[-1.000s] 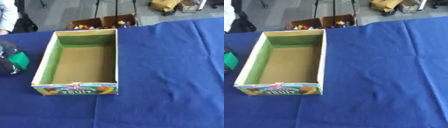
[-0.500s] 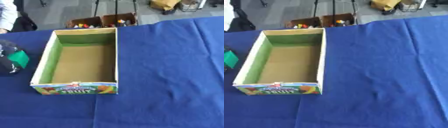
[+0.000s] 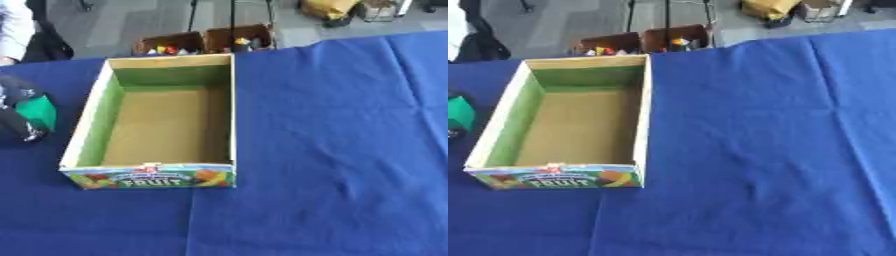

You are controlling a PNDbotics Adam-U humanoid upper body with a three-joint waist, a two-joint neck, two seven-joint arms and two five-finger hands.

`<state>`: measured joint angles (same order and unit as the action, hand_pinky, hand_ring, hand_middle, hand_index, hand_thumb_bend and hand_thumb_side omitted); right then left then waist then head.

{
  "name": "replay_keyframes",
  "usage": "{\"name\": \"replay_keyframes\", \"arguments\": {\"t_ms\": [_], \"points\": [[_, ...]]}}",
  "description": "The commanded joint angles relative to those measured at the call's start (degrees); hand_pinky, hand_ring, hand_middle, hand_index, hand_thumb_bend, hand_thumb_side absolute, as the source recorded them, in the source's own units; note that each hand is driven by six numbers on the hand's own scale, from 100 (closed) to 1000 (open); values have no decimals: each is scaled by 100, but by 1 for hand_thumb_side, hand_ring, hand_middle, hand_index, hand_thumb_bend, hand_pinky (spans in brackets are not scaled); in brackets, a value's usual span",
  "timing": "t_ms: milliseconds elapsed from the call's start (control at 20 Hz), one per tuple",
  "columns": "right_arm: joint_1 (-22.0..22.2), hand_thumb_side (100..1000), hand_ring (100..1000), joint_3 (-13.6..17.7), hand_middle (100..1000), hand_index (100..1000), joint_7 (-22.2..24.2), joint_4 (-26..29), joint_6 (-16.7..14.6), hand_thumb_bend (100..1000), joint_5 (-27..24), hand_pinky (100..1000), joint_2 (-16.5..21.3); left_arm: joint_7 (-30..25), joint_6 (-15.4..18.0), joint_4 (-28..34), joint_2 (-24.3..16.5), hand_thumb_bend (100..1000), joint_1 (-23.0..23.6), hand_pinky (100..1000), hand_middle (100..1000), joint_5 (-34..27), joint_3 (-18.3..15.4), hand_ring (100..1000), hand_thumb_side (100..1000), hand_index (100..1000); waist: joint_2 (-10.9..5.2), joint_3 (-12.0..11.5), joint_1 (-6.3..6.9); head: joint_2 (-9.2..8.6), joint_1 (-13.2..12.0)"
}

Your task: Pick up objects on the table and place them in the box.

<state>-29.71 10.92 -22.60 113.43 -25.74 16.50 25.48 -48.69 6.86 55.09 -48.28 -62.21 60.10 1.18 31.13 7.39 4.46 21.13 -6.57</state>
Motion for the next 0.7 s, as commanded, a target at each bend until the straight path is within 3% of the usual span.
{"name": "replay_keyframes", "arguments": {"t_ms": [50,250,700], "points": [[-26,757,690,52,450,665,-12,116,3,100,-31,727,138,299,-21,120,-148,100,-124,520,611,-48,-70,535,345,750,-188,-15,-12,4,-1],[-17,755,690,54,451,664,-24,116,9,100,-41,727,119,628,-20,132,-139,100,-130,453,576,58,-54,490,338,682,-236,-28,-8,25,-14],[59,748,687,61,458,662,-61,116,40,100,-37,727,41,893,16,197,-126,100,-178,412,554,107,-27,467,396,665,-464,-99,45,137,14]]}}
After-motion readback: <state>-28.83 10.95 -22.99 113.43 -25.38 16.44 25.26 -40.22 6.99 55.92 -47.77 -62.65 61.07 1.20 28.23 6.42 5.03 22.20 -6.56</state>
